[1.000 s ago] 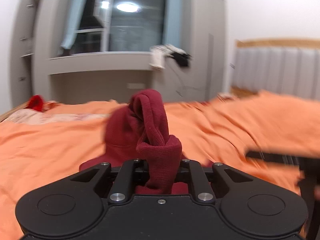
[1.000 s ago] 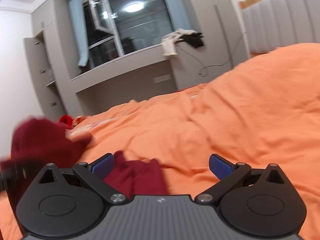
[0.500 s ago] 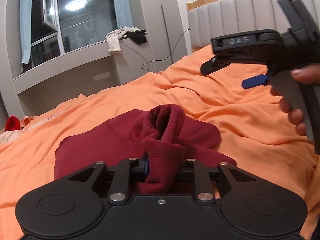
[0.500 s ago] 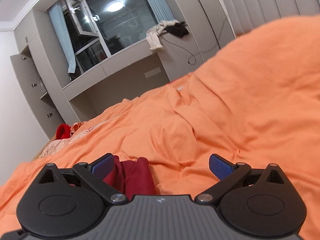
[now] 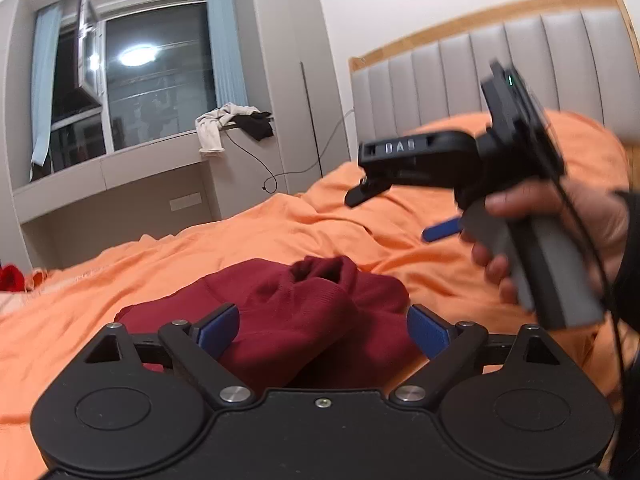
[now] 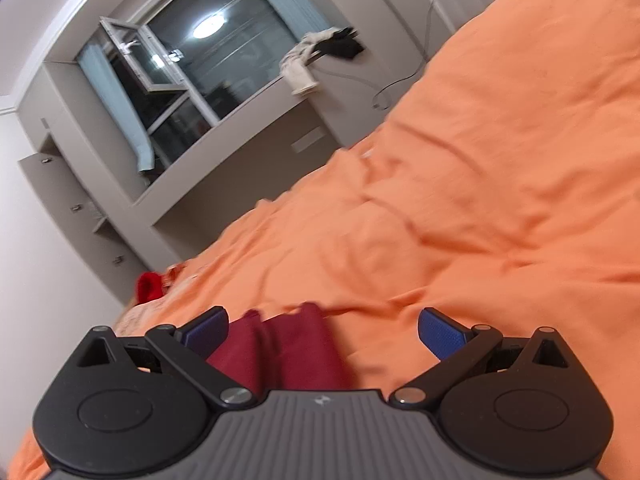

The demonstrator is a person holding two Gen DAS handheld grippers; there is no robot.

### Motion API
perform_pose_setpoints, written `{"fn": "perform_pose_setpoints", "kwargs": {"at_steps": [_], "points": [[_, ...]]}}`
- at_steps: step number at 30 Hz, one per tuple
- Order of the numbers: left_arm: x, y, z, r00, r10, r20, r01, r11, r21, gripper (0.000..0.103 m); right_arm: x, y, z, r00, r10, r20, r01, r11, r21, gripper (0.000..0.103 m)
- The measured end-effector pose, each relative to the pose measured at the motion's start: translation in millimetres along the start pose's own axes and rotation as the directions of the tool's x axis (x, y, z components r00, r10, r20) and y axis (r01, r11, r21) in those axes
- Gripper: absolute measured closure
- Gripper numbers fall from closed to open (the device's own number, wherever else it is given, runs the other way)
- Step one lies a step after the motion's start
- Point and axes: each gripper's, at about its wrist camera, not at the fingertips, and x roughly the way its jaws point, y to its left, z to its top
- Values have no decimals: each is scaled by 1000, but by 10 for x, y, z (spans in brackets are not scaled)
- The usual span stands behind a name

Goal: Fold small clothes
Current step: 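Lift the sweater edge with the left gripper while the right gripper closes beside it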

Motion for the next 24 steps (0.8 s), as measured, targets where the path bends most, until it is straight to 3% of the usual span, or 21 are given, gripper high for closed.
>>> {"fn": "perform_pose_setpoints", "kwargs": {"at_steps": [5,7,9,19,21,24], "points": [[-9,129,7,1000,-3,-1,3,998,-55,15,82,176,-94,992,119,-41,-121,992,-41,0],[2,149,-1,1000,-4,-13,3,998,-55,18,94,228,-142,994,100,-34,-102,993,-68,1],[-4,142,-8,1000,-2,-14,1,999,-47,20,122,252,-184,996,84,-42,-88,993,-82,8],[-5,109,-44,999,-18,-42,18,1000,-8,47,202,313,-288,986,128,-103,-139,985,-104,22],[5,95,-57,999,-17,-47,17,1000,2,49,220,360,-316,985,131,-113,-144,982,-122,31],[7,81,-80,998,-19,-54,20,1000,8,57,284,394,-337,985,113,-130,-131,982,-135,38]]}}
